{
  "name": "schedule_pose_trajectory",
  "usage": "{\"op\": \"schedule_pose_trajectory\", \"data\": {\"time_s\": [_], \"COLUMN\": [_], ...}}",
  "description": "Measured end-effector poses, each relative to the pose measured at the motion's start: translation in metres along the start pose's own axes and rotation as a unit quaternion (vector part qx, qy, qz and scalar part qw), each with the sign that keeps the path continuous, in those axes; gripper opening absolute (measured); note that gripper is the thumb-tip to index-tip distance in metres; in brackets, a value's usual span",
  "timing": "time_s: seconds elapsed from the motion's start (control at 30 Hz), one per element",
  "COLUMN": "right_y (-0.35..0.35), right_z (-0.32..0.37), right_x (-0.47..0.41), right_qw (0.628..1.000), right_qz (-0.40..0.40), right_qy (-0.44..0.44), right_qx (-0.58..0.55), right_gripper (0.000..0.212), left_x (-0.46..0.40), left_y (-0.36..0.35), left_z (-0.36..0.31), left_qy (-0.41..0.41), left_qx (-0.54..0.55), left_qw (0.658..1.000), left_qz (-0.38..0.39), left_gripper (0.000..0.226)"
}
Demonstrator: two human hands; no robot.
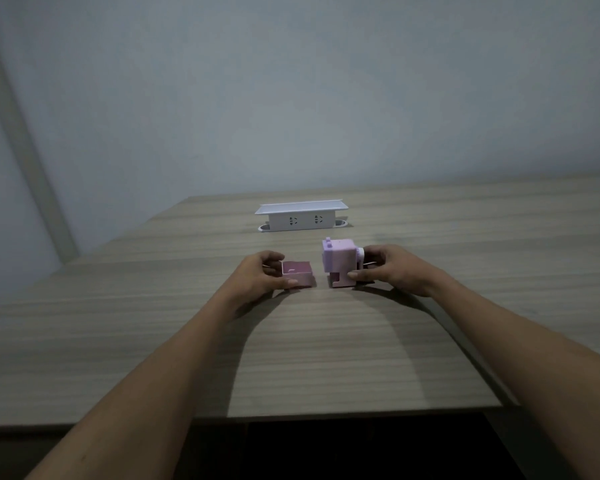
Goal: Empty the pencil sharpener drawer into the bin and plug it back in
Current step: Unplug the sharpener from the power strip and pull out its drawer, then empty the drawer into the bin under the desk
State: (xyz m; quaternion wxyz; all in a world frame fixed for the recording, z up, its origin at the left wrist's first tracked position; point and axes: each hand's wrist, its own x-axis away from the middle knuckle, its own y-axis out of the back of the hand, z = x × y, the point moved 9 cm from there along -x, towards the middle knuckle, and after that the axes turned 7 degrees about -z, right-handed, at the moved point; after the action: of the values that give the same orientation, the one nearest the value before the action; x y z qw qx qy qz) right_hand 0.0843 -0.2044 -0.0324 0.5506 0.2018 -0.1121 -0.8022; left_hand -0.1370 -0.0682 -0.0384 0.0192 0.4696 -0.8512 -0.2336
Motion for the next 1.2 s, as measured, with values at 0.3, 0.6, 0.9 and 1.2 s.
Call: {"op": "schedule_pose_trajectory", "data": {"time_s": [0.3, 0.6, 0.9, 1.2], "right_y": [0.028, 0.071, 0.179, 0.283], "right_z": [0.062, 0.129, 0.117, 0.061], "right_x": [0.010, 0.053, 0.148, 0.283], "right_qw": [0.997, 0.993, 0.984, 0.955], "right_qz": [-0.066, -0.087, -0.169, -0.293], "right_qy": [0.047, 0.078, 0.042, -0.042], "right_qx": [0.016, 0.031, 0.031, -0.005], "right_gripper": [0.081, 0.067, 0.046, 0.041], "left_x": [0.013, 0.033, 0.059, 0.118], "left_y": [0.045, -0.019, -0.147, -0.304], "left_z": [-0.064, -0.180, -0.248, -0.294], "left_qy": [-0.050, -0.139, -0.193, -0.208], "left_qx": [0.036, 0.029, 0.100, 0.150], "left_qw": [0.997, 0.989, 0.968, 0.929], "left_qz": [-0.045, 0.036, 0.126, 0.267], "left_gripper": [0.062, 0.061, 0.061, 0.065]}}
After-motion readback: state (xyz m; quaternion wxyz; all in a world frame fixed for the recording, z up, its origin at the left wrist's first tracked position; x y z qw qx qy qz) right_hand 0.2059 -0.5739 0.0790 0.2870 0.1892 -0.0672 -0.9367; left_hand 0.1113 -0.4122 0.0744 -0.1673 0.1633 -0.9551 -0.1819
